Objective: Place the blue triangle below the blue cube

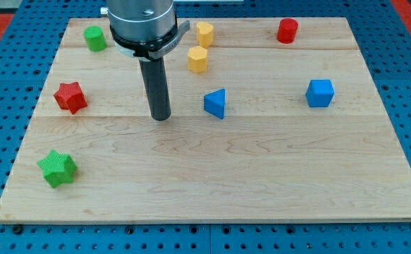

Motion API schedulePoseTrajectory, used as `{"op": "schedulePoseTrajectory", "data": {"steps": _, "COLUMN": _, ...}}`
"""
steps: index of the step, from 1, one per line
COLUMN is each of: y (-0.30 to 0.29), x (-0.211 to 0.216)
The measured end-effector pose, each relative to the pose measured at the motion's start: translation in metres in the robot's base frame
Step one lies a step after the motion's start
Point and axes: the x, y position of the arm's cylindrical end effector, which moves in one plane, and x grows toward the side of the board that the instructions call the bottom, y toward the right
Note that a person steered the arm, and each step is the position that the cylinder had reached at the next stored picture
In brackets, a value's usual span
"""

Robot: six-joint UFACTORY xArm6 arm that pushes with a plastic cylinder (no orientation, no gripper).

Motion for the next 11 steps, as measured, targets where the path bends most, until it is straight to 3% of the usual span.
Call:
{"op": "schedulePoseTrajectory", "data": {"steps": 2, "y": 0.019, "x": -0.024}}
{"op": "schedulePoseTrajectory", "data": {"steps": 3, "y": 0.065, "x": -0.04}}
{"op": "schedulePoseTrajectory", "data": {"steps": 4, "y": 0.159, "x": -0.019}}
{"op": "schedulePoseTrajectory", "data": {"steps": 5, "y": 0.211, "x": 0.022}}
{"op": "schedulePoseTrajectory", "data": {"steps": 6, "y": 0.195, "x": -0.016}}
{"op": "schedulePoseTrajectory", "data": {"steps": 7, "y": 0.144, "x": -0.037}}
{"op": "schedulePoseTrajectory", "data": {"steps": 8, "y": 0.115, "x": -0.006}}
{"op": "schedulePoseTrajectory", "data": {"steps": 9, "y": 0.19, "x": 0.021}}
{"op": "schedulePoseTrajectory", "data": {"steps": 10, "y": 0.22, "x": 0.045}}
{"op": "schedulePoseTrajectory", "data": {"steps": 11, "y": 0.239, "x": 0.096}}
